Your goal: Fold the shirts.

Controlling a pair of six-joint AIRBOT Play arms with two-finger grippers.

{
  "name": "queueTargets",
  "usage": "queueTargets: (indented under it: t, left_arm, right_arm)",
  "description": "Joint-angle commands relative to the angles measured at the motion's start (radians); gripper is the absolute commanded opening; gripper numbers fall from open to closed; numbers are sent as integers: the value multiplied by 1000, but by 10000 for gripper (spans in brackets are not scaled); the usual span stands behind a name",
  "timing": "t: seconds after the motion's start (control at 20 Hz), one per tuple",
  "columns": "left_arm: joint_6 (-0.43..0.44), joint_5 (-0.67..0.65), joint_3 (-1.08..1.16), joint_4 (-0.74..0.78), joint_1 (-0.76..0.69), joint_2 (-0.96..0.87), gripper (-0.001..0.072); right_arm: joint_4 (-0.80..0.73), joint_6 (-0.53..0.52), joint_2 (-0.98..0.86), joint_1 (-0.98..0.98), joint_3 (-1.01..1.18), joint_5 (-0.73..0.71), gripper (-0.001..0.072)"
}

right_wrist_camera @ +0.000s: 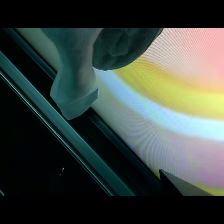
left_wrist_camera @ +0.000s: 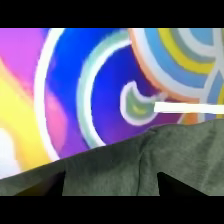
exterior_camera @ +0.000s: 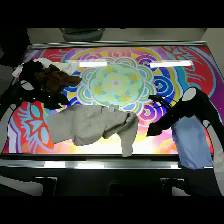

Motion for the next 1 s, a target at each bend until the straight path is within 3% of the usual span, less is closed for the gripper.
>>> queueTargets:
  t: [0.0,0.15,0.25,0.35,0.4,0.5,0.75,0.9,0.95]
  left_arm:
    - [91,53,-8,-111,-14,-64,704]
    - [119,48,-9,-111,-44,-82,699]
    - [144,30,-9,-112,-63,-82,592]
    - [144,-11,-9,-111,-78,-89,539]
    - [144,-31,-9,-111,-81,-95,341]
    - [144,-58,-9,-111,-84,-109,21]
    - [144,-88,-8,-111,-53,-85,24]
    - [143,-92,-8,-112,-40,-72,24]
    - [144,-92,-8,-112,-40,-69,25]
  right_arm:
    - [8,-6,-1,1,-23,-19,702]
    - [8,-6,-1,1,-23,-19,702]
    - [9,-6,-1,1,-26,-19,703]
    - [-1,-21,-1,32,-53,-24,704]
    - [3,-31,-1,71,-78,-40,705]
    - [13,-48,-2,157,-143,-131,706]
    - [231,-95,-3,228,-333,-384,706]
    - [241,-44,-3,302,-383,-527,692]
    - [230,6,-3,326,-385,-576,584]
